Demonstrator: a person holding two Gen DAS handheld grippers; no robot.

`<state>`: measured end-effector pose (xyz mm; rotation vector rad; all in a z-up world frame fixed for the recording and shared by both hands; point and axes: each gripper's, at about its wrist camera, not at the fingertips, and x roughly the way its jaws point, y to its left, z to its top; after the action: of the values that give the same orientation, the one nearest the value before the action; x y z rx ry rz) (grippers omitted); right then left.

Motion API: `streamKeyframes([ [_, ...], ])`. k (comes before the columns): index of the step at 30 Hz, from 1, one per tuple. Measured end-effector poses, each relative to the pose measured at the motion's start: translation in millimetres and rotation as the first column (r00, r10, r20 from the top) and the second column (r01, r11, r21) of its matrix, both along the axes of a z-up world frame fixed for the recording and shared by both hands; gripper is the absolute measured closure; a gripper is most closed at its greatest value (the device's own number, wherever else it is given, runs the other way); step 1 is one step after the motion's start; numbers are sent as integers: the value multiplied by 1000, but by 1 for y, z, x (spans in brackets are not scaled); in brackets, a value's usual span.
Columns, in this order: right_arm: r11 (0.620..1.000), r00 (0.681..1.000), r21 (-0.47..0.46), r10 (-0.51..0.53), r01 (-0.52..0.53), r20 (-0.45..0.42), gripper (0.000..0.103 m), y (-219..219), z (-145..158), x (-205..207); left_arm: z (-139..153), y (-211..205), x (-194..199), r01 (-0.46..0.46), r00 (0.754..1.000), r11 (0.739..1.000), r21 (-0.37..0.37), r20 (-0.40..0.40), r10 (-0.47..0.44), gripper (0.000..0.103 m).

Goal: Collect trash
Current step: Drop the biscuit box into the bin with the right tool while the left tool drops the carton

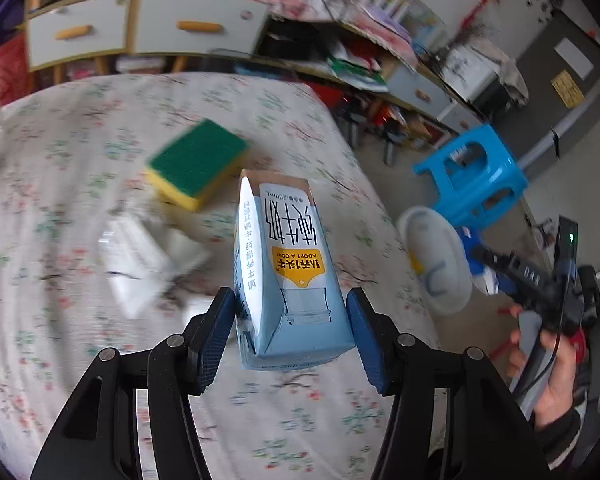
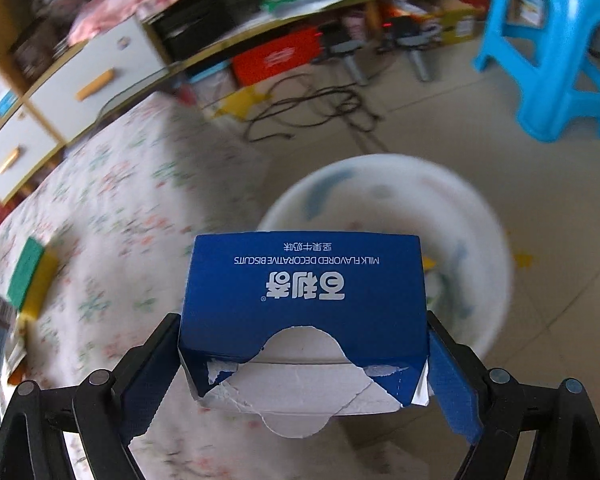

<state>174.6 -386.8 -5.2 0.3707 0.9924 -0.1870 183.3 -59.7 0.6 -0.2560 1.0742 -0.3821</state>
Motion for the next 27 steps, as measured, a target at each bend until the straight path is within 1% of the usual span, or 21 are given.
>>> streamKeyframes([
  [1,999,1000,34,-10,10,13,6,-10,-1,-1,-1,-8,2,16,1000,1000,-4,-3,-16,43],
  [2,997,1000,78,-18,16,20,5,-19,-2,-1,-2,-17,2,30,1000,1000,-1,0,-30,47],
  [3,995,999,102,-26,23,22,4,-23,-4,-1,-3,-25,3,44,999,999,3,4,-44,49],
  [4,991,999,130,-45,42,22,2,-30,-5,-2,-4,-36,3,59,998,998,8,8,-59,49],
  [6,987,998,145,-64,61,13,2,-38,-6,-5,-5,-52,2,87,996,996,14,14,-88,49],
  [9,990,997,118,-77,76,2,2,-46,-3,-12,-9,-76,0,136,990,990,49,20,-137,49],
  [11,992,997,92,-83,83,-5,2,-51,-1,-16,-12,-87,-1,153,988,985,77,24,-155,50],
  [12,993,997,78,-83,84,-8,2,-54,0,-21,-14,-90,0,155,987,985,80,23,-157,50],
  [14,995,997,65,-81,82,-12,2,-60,1,-27,-16,-95,1,153,988,986,70,23,-155,50],
  [19,995,996,42,-90,90,-12,2,-76,2,-41,-14,-122,4,189,981,981,50,36,-191,50],
  [24,990,992,71,-123,124,-6,2,-93,2,-53,-12,-163,6,232,971,972,36,53,-234,50],
  [27,987,990,77,-138,138,-1,2,-98,3,-56,-9,-185,6,257,962,966,16,85,-258,50],
])
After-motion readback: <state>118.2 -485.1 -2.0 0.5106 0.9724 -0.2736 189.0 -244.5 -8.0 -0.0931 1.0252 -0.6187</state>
